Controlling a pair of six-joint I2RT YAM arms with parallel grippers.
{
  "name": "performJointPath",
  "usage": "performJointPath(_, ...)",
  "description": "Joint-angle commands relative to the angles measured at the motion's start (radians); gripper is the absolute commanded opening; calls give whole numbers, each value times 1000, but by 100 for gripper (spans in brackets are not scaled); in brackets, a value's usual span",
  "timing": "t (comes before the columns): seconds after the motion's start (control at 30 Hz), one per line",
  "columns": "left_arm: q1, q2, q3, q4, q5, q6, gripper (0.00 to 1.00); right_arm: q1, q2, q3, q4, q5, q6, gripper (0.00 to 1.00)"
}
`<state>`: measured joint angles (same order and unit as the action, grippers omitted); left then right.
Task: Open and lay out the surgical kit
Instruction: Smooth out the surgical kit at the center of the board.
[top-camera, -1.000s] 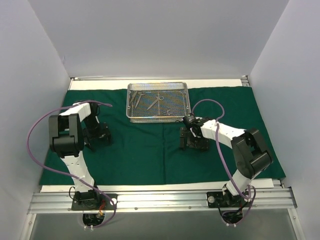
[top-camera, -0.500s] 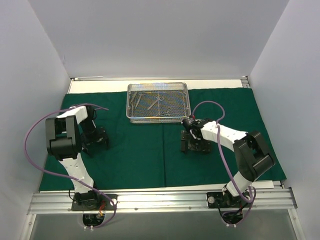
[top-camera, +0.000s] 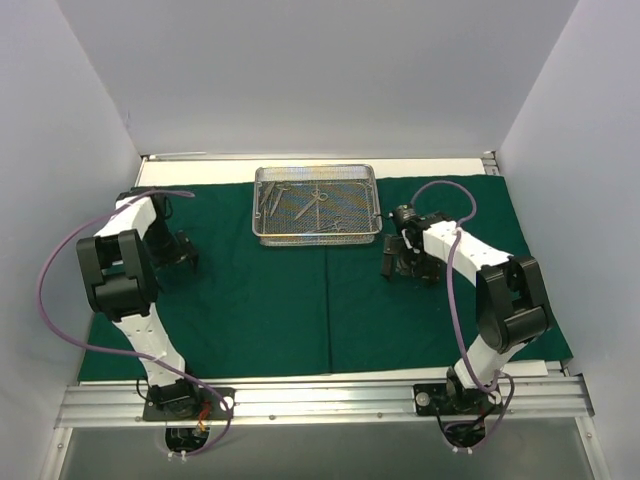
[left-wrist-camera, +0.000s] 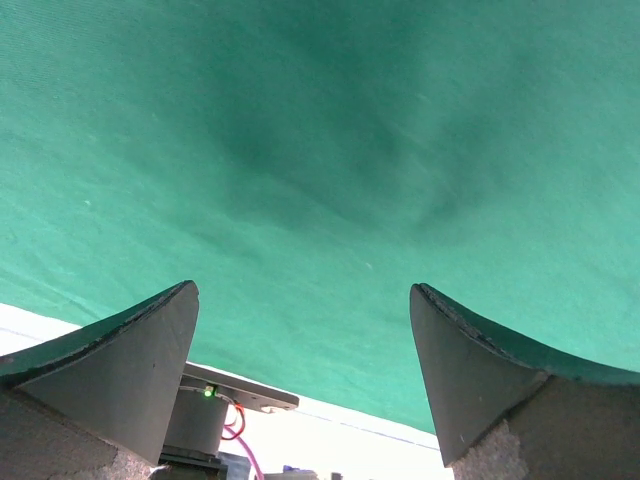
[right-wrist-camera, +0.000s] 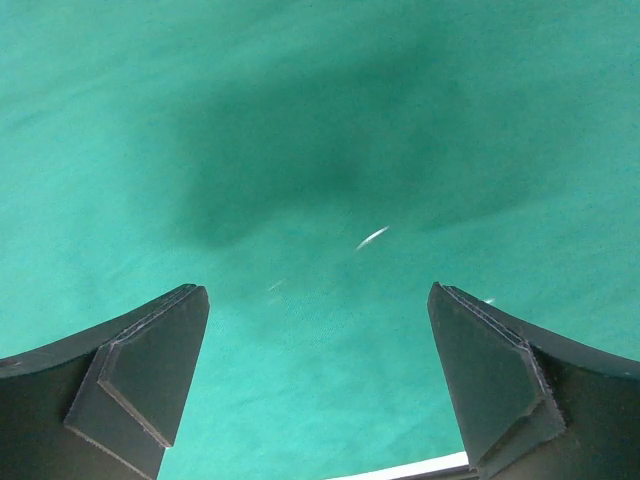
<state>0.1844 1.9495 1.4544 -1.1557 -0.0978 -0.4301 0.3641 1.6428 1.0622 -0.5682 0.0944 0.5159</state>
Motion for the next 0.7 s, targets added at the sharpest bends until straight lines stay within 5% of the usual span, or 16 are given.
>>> performJointPath(0.0, 38, 46, 0, 8, 6, 10, 96, -43, 38, -27, -16, 10, -62, 99)
performJointPath(0.37, 95, 129, 34, 8, -16, 30, 96, -73, 35, -94, -33, -13, -50, 99)
performJointPath(0.67, 96, 6, 155, -30, -7, 27, 95, -114, -6, 88, -101, -12, -66, 99)
